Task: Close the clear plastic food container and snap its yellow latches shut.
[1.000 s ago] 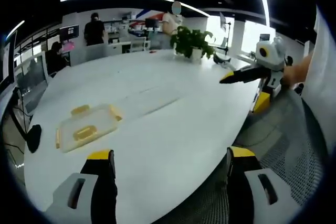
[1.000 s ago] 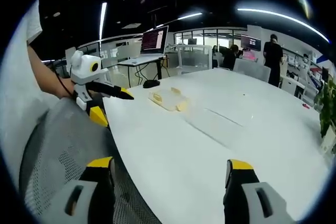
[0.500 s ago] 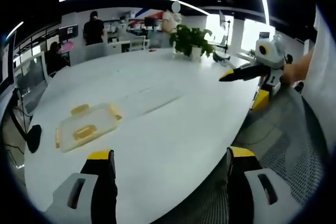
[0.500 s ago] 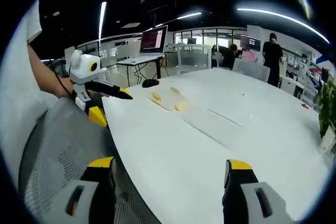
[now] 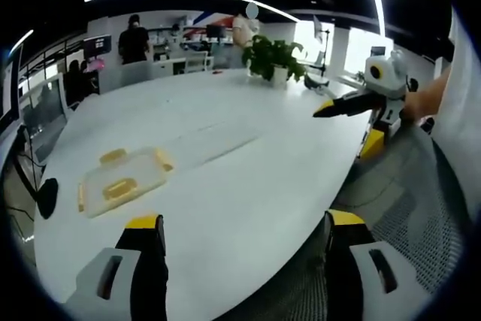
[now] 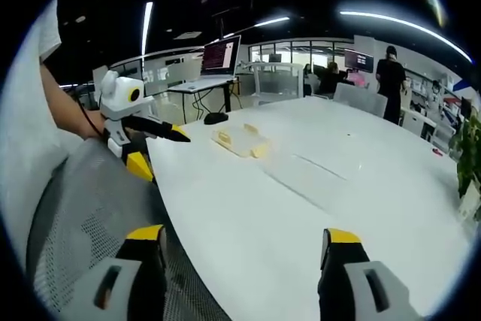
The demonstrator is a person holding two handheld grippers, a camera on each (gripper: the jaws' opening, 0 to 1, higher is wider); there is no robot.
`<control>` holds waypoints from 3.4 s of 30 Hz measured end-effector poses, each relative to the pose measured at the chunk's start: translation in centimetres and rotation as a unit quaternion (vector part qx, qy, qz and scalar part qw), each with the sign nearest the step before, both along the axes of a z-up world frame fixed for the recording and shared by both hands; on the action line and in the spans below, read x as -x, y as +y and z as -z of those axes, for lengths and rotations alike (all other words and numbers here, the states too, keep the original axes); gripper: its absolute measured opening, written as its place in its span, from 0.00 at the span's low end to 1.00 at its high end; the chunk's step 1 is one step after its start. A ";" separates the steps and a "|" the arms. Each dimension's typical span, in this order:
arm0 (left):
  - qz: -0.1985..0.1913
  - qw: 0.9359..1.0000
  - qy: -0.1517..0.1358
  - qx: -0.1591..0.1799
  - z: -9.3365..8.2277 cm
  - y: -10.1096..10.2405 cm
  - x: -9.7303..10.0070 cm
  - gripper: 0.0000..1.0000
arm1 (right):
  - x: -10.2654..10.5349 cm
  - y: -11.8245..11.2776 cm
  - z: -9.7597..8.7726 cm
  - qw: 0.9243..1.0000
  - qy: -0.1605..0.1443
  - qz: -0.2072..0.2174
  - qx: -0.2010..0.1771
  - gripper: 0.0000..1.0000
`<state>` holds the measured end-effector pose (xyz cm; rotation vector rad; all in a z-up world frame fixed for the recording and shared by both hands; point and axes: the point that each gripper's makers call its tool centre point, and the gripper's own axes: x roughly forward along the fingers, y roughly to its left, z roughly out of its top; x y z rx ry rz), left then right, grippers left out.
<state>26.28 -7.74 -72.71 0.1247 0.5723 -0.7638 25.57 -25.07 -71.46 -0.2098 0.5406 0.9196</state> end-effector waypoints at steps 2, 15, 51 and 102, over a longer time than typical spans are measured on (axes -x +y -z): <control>0.002 1.000 0.001 0.004 -0.1 -0.2 0.1 0.86 | 0.0 0.0 0.0 1.000 -0.001 0.001 0.000 0.84; 0.015 1.000 -0.004 0.000 -0.3 -0.5 0.4 0.85 | -0.2 -0.3 0.3 1.000 0.003 0.009 0.007 0.83; 0.002 1.000 0.007 0.022 -0.9 1.1 -1.2 0.85 | -1.5 -0.5 -0.3 1.000 0.009 0.024 0.010 0.83; 0.004 1.000 0.011 -0.014 0.4 5.9 -6.8 0.83 | -8.5 7.5 0.1 0.998 0.006 -0.067 0.004 0.80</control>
